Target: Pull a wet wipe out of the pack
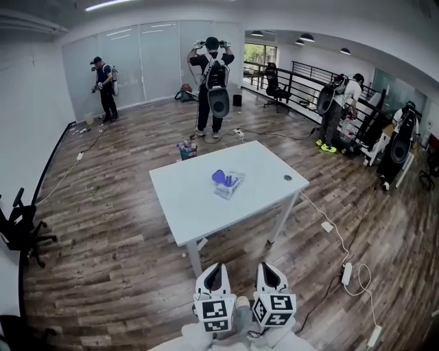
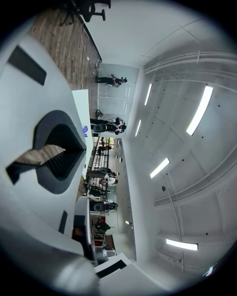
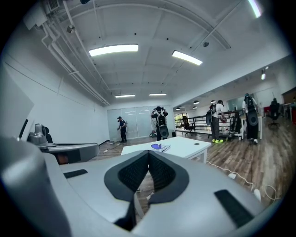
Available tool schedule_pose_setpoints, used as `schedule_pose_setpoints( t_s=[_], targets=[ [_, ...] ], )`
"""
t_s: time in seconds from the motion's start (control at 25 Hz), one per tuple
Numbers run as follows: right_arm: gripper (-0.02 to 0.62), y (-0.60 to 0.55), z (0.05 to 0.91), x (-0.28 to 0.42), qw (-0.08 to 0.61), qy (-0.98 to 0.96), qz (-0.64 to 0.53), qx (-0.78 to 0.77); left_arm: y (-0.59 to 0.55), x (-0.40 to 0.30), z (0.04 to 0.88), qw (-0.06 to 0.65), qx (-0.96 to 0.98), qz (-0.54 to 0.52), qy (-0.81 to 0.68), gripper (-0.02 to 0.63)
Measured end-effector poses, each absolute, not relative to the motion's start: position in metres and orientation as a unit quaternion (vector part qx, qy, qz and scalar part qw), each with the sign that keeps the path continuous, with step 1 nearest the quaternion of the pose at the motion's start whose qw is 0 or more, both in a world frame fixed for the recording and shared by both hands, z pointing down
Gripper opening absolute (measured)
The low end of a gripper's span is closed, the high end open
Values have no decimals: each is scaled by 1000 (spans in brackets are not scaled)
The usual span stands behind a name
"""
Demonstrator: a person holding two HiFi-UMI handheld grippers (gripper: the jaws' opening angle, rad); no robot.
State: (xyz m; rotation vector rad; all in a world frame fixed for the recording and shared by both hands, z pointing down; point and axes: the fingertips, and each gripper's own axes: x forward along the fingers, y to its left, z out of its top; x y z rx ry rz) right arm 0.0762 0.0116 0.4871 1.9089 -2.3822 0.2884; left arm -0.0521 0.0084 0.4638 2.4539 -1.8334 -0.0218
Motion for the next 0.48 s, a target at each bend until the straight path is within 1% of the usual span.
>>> schedule_pose_setpoints(
  t_s=[0.48],
  targets=[
    [9,-69,487,74,39,-799,94,593,-62,-49,462,34,782,2,-622,2]
  ],
)
